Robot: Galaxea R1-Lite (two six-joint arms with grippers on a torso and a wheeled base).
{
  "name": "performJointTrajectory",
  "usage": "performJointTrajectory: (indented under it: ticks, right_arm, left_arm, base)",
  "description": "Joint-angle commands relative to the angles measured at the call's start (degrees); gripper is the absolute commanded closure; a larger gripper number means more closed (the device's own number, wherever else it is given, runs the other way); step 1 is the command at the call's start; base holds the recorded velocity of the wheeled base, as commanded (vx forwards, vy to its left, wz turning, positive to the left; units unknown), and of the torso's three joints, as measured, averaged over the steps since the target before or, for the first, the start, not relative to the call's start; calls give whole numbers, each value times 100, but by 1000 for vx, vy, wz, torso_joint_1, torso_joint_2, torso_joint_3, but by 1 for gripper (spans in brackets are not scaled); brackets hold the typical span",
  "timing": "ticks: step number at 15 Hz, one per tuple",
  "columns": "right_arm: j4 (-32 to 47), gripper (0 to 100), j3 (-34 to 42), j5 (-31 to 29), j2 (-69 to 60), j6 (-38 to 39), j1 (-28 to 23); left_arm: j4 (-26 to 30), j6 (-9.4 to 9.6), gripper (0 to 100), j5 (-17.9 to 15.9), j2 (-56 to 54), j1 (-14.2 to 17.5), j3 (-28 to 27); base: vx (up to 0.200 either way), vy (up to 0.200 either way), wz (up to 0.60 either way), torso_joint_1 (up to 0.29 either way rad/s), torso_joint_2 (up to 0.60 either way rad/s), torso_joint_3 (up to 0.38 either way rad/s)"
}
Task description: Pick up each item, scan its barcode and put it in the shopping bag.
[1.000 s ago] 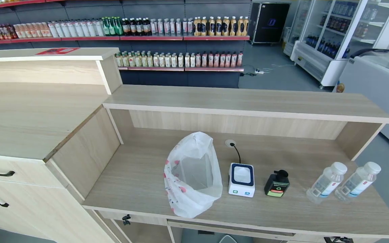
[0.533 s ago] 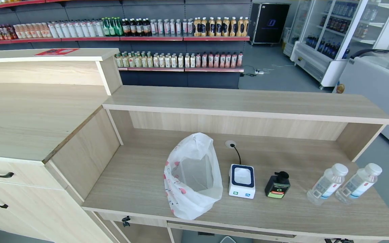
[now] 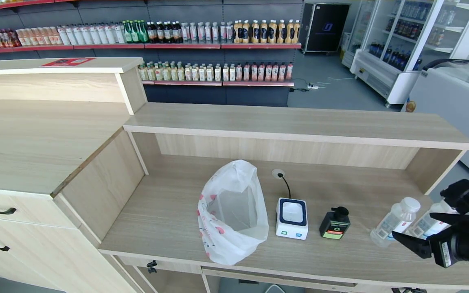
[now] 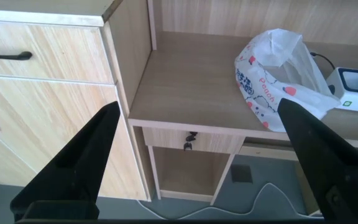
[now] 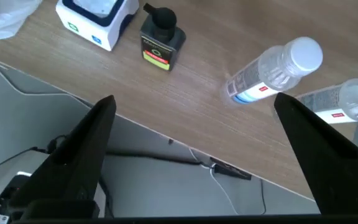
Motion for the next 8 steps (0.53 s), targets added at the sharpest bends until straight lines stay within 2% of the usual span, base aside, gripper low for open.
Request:
performJointTrajectory:
  ticks: [1,8]
  right_arm:
    - [-22,0,-169,96,1110,-561,-425]
    - [-84,0,-538,70,2156,-1115,-926]
  left_arm:
    - [4,-2,0,-1,6,1,0]
    - [4,-2,0,-1,6,1,0]
  base:
    - [0,0,0,0,0,0]
    - [0,0,0,0,0,0]
